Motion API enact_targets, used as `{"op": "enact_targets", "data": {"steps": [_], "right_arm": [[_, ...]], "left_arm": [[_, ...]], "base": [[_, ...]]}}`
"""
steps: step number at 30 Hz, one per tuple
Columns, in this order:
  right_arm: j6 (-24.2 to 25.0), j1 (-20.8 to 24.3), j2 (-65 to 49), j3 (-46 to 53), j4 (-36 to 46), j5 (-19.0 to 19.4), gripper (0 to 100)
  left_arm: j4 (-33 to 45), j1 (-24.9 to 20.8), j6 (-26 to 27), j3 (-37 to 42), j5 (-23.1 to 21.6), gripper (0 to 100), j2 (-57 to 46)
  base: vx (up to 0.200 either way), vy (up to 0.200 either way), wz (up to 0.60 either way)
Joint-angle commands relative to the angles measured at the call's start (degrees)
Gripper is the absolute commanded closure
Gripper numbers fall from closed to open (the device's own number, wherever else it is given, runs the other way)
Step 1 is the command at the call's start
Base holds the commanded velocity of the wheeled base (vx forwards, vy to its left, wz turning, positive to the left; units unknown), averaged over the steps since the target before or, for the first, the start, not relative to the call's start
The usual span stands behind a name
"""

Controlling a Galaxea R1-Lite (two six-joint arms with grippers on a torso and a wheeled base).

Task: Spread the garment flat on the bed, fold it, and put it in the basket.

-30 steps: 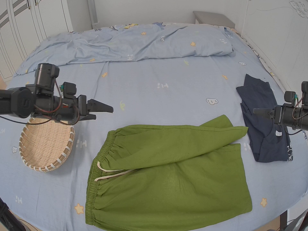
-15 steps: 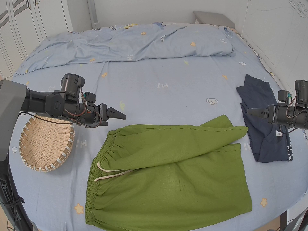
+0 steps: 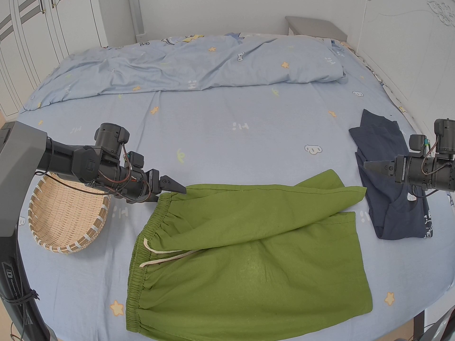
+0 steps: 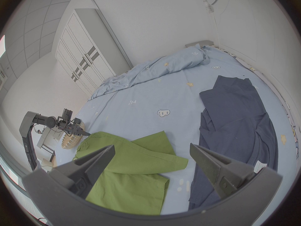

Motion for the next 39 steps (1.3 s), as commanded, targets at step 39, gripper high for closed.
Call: {"op": "enact_targets", "data": {"steps": [39], "right_arm": [[-0.7, -2.1, 13.8, -1.1, -2.0, -3.3, 0]], "left_arm": [[0.0, 2.4, 0.9, 1.2, -0.3, 100, -3.2]], "base": [[0.0, 0.0, 0.0]]}}
